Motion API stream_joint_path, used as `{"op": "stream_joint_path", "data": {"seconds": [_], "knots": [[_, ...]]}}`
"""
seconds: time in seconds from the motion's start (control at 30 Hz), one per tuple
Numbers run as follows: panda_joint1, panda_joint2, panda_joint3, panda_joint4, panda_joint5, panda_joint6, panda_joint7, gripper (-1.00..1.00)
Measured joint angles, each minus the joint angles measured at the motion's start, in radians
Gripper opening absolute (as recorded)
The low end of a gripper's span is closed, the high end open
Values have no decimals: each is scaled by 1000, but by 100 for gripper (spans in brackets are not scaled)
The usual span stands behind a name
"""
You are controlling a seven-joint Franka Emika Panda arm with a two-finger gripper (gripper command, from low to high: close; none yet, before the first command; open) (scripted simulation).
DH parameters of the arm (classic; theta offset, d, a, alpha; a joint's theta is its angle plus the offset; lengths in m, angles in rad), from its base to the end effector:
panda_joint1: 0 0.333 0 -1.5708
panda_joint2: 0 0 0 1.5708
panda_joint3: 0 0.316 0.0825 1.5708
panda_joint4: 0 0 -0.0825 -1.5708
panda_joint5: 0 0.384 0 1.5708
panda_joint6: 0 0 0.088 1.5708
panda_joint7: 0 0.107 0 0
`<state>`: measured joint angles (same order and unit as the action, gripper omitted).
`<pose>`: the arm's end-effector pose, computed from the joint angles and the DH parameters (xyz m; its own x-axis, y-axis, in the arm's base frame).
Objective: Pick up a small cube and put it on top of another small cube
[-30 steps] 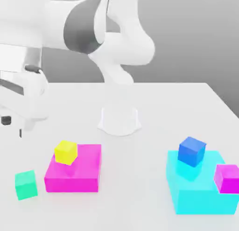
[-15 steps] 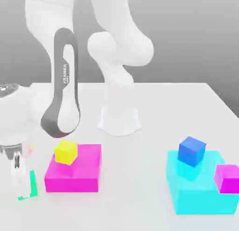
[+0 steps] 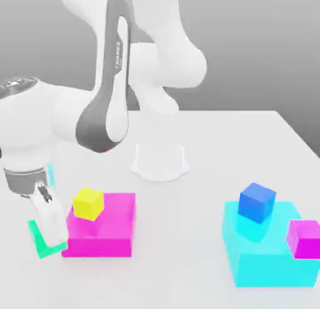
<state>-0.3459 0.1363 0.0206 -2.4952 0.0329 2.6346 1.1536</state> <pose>0.4475 -0.1516 0.2333 0.0630 -0.9979 -0.0161 -0.9980 -0.0628 -0.0102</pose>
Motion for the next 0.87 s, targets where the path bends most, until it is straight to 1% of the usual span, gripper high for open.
{"op": "stream_joint_path", "data": {"seconds": [0.13, 0.4, 0.43, 0.5, 0.53, 0.73, 0.8, 0.87], "knots": [[125, -41, 118, 38, -13, -78, -111, -100], [504, -113, 330, 151, -27, -266, -398, -100], [545, -97, 342, 161, -43, -263, -421, -100], [541, -45, 337, 156, -78, -210, -423, -100], [543, -17, 334, 149, -94, -178, -416, 100], [545, -4, 332, 145, -105, -162, -410, 100], [543, -35, 334, 156, -90, -201, -423, 100], [545, -91, 335, 175, -58, -272, -446, 100]]}}
